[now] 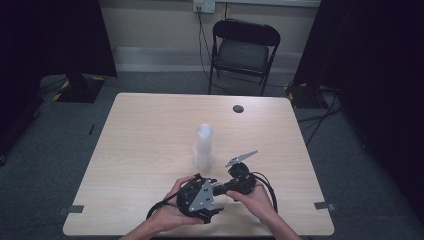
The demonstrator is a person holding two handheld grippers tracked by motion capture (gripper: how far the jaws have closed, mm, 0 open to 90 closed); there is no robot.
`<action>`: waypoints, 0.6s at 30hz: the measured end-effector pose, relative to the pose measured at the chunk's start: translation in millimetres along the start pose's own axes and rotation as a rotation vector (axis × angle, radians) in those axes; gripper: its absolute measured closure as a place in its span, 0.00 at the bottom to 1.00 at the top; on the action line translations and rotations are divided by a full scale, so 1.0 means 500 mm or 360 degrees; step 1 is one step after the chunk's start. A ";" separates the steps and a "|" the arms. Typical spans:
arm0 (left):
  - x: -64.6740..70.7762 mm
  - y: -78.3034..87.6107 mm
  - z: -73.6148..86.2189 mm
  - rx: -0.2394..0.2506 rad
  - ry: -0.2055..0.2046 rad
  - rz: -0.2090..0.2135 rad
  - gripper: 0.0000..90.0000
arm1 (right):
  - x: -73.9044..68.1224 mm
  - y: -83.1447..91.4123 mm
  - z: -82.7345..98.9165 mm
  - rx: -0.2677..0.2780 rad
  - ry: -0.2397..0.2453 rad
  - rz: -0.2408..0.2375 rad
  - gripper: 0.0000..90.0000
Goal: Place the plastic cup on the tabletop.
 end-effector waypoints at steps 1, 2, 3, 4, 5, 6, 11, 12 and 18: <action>0.000 0.000 0.000 0.0000 0.0000 0.0000 0.22 | 0.000 0.000 0.000 0.0000 0.0000 0.0000 0.99; 0.005 -0.002 0.000 -0.0001 0.0017 0.0013 0.23 | -0.002 -0.001 -0.001 0.0005 0.0001 -0.0002 1.00; 0.005 -0.002 0.000 -0.0001 0.0017 0.0013 0.23 | -0.002 -0.002 -0.002 0.0005 -0.0002 -0.0006 1.00; 0.004 -0.001 -0.002 0.0002 -0.0001 0.0009 0.23 | -0.003 -0.003 -0.002 -0.0001 -0.0005 -0.0003 1.00; 0.004 -0.001 -0.002 0.0002 -0.0001 0.0009 0.23 | -0.003 -0.003 -0.002 -0.0001 -0.0005 -0.0003 1.00; 0.007 -0.002 -0.003 0.0003 0.0019 0.0012 0.23 | -0.003 -0.005 -0.002 -0.0011 -0.0009 -0.0008 1.00; 0.006 -0.005 0.001 -0.0011 0.0009 0.0024 0.26 | -0.003 -0.007 -0.003 -0.0018 -0.0012 0.0001 1.00; 0.006 -0.005 0.001 -0.0011 0.0007 0.0022 0.26 | -0.002 -0.007 -0.004 -0.0016 -0.0015 0.0002 1.00; 0.006 -0.007 0.001 -0.0018 0.0003 0.0008 0.27 | 0.001 -0.007 -0.004 -0.0023 -0.0026 -0.0003 0.99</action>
Point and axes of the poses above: each handheld gripper's, and its own axes: y roughly backward along the jaws, z roughly out of its underside, x roughly to its right, the point moved 5 cm from there along -y, roughly forward along the jaws, and after that the axes turned 9 degrees about -x, right-handed, at the moved point
